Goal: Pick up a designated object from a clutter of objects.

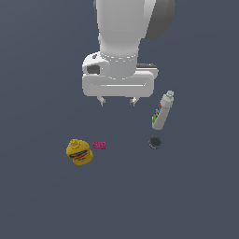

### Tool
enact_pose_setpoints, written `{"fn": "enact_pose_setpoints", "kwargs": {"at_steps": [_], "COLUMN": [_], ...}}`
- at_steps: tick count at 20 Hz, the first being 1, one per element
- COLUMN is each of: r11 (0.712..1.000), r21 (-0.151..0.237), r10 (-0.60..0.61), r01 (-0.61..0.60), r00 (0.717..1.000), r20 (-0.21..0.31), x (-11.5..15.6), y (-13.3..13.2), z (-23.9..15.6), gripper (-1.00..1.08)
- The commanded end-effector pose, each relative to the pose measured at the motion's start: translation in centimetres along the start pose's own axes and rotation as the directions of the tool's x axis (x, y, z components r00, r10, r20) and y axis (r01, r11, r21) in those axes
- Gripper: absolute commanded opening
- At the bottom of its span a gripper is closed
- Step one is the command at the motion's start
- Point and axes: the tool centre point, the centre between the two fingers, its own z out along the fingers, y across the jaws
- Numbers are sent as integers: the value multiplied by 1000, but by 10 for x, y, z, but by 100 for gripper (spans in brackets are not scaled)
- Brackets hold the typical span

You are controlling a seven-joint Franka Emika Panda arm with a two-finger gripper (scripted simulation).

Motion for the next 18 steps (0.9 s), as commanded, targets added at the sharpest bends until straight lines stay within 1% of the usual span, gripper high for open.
{"fn": "enact_pose_setpoints", "kwargs": {"at_steps": [1,4,11,18], "r11": [1000,1000,999,999], "r21": [0,5,30,27], "r10": [0,4,35,19], "r01": [0,-4,-34,-19], "r00": [1000,1000,999,1000], "r20": [0,-2,-14,-13], "x": [0,0,-4,-3], "y": [0,1,4,5], "z": [0,-1,-8,-5], "gripper": [100,100,100,100]}}
